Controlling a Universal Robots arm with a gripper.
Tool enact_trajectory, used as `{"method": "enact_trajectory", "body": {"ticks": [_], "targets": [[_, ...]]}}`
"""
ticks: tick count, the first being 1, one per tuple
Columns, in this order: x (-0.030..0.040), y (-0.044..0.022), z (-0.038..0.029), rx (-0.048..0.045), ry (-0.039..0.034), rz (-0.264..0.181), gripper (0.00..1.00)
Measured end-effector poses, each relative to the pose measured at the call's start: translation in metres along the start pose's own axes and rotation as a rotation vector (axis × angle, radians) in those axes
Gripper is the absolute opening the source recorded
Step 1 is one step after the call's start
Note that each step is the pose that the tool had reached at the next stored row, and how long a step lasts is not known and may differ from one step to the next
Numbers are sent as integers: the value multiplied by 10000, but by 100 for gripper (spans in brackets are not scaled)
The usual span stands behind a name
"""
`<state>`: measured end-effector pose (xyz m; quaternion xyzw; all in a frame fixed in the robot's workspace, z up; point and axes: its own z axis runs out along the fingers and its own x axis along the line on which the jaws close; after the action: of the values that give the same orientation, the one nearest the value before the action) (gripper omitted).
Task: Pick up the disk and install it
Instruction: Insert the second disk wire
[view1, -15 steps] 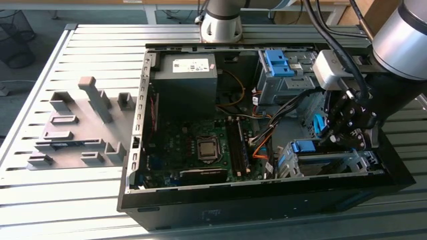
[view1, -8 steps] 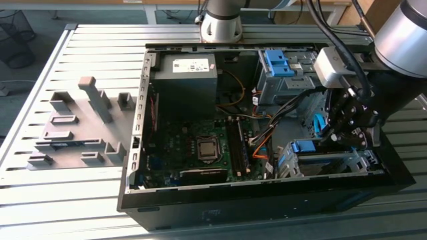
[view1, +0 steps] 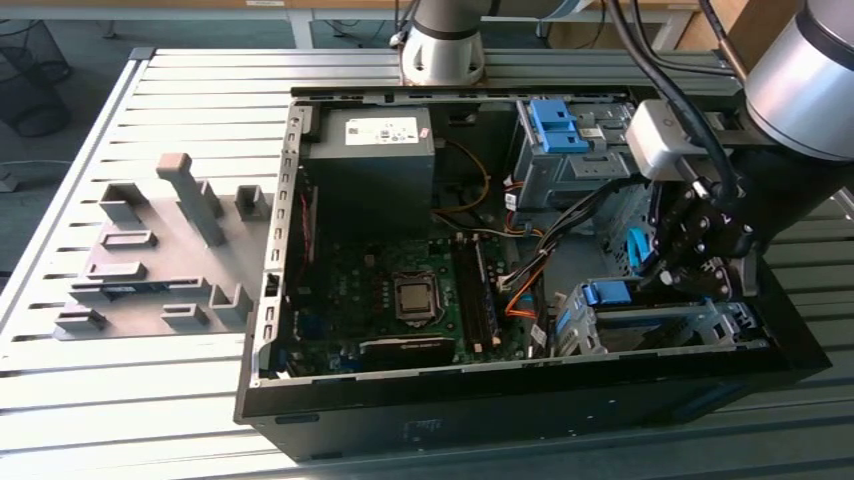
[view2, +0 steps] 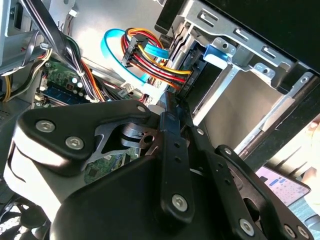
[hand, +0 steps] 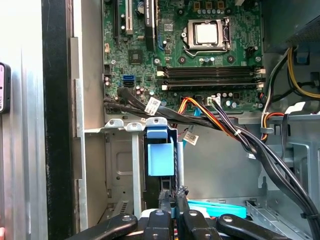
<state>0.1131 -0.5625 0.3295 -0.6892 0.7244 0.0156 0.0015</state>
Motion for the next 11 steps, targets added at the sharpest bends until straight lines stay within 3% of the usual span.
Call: {"method": "enact_trajectory", "body": {"ticks": [6,11], "targets": [[0,0,4,0,-6,0,24],[-2,2,-77,0,-11,0,24]]}}
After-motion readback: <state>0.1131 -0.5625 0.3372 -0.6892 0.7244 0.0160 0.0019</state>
